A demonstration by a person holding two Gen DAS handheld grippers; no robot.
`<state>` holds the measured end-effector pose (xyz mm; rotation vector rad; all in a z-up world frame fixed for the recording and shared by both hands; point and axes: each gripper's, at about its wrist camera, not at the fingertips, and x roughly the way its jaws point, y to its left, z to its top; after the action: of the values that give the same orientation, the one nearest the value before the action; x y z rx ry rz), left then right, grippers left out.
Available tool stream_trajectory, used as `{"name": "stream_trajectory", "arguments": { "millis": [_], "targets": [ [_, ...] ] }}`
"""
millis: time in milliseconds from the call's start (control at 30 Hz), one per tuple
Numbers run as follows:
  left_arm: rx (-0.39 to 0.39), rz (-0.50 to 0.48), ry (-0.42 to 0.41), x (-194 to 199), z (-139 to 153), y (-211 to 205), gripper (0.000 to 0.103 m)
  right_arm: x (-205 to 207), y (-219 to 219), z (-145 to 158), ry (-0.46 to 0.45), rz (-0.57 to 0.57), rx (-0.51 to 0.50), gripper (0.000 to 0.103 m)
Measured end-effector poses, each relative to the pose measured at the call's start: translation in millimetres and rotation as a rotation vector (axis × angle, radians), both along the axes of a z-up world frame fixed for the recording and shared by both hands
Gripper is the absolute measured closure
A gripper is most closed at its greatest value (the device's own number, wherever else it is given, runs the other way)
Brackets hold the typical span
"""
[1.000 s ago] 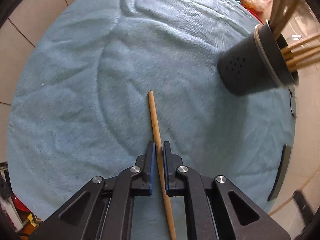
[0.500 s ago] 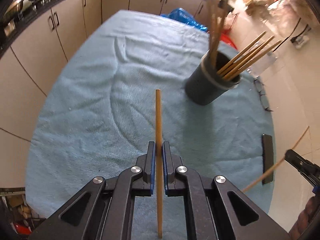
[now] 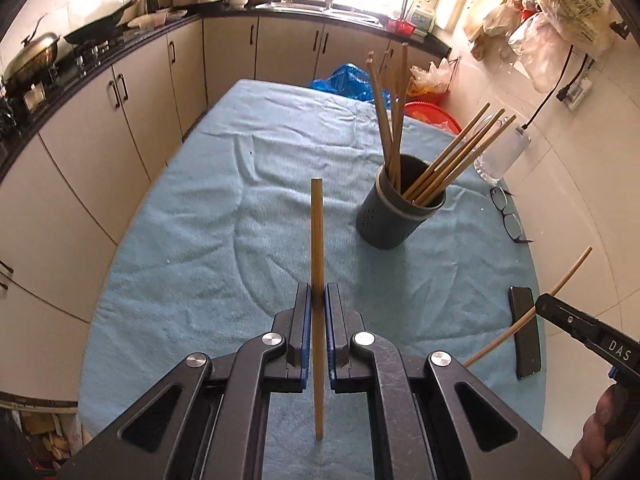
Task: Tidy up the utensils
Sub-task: 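Lift the chopstick upright with the right tool toward the black holder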
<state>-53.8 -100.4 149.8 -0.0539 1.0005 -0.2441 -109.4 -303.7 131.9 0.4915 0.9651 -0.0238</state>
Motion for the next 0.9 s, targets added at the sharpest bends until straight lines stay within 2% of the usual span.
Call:
{"name": "stream_trajectory", "arguments": {
  "millis": [900],
  "targets": [
    [0.088, -0.029, -0.159, -14.2, 35.9, -22.0, 0.097, -0.3, -7.3, 13.5, -0.055, -0.015, -0.021, 0.095]
  ]
}}
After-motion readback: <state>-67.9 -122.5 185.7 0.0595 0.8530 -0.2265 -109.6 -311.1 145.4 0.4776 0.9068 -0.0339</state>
